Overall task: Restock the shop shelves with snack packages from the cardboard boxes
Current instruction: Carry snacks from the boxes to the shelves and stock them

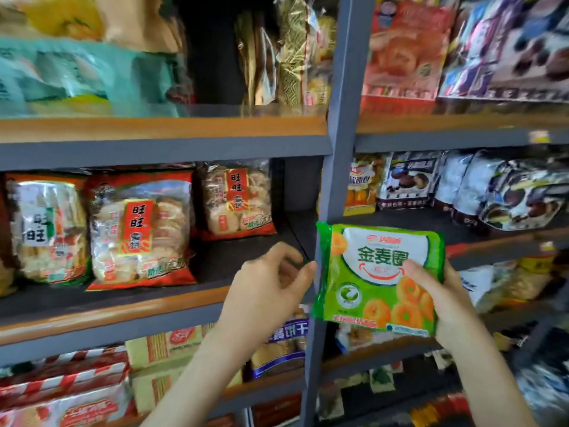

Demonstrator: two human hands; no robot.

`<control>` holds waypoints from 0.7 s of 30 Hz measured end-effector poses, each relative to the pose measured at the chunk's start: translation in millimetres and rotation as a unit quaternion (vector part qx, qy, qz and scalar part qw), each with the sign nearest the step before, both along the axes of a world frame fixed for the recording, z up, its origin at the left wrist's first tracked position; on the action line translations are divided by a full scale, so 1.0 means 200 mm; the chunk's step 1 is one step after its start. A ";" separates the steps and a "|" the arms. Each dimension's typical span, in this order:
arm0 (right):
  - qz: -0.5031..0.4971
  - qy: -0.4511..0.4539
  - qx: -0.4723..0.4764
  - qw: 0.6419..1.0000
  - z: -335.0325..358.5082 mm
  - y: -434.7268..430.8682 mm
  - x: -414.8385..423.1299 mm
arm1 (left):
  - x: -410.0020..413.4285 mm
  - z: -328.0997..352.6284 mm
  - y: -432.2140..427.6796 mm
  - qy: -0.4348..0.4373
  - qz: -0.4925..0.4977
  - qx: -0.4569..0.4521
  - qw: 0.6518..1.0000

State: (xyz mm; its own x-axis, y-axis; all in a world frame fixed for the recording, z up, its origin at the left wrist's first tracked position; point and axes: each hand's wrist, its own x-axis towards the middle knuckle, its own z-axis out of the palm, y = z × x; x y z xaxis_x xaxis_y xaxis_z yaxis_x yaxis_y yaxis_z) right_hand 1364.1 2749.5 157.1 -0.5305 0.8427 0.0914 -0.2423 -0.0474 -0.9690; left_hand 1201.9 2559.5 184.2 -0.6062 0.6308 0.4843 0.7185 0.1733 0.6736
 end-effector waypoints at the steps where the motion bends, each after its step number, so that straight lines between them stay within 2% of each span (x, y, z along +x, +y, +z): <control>1: -0.017 0.001 0.006 1.000 0.00 0.06 0.04 | 0.05 0.01 0.04 0.016 -0.032 0.019 0.999; 3: -0.054 0.005 0.010 0.998 0.00 0.16 0.09 | 0.15 0.02 0.14 0.063 -0.103 0.028 0.992; 6: -0.082 0.028 0.035 0.996 0.03 0.25 0.09 | 0.24 0.01 0.35 0.125 -0.152 0.039 0.980; 9: -0.123 0.037 0.070 0.989 0.04 0.37 0.00 | 0.28 -0.03 0.58 0.129 -0.152 0.028 0.980; 11: -0.128 0.026 0.084 0.988 0.06 0.47 -0.10 | 0.28 -0.04 0.73 0.128 -0.113 0.000 0.985; 15: -0.041 -0.016 0.126 0.991 0.09 0.68 -0.33 | 0.25 -0.04 0.97 0.052 -0.003 -0.126 0.991; 19: 0.109 -0.062 0.157 0.980 0.09 0.84 -0.61 | 0.10 -0.11 1.21 0.025 0.093 -0.177 0.979; 21: 0.159 -0.089 0.165 0.969 0.07 0.90 -0.74 | 0.02 -0.13 1.33 -0.020 0.156 -0.195 0.968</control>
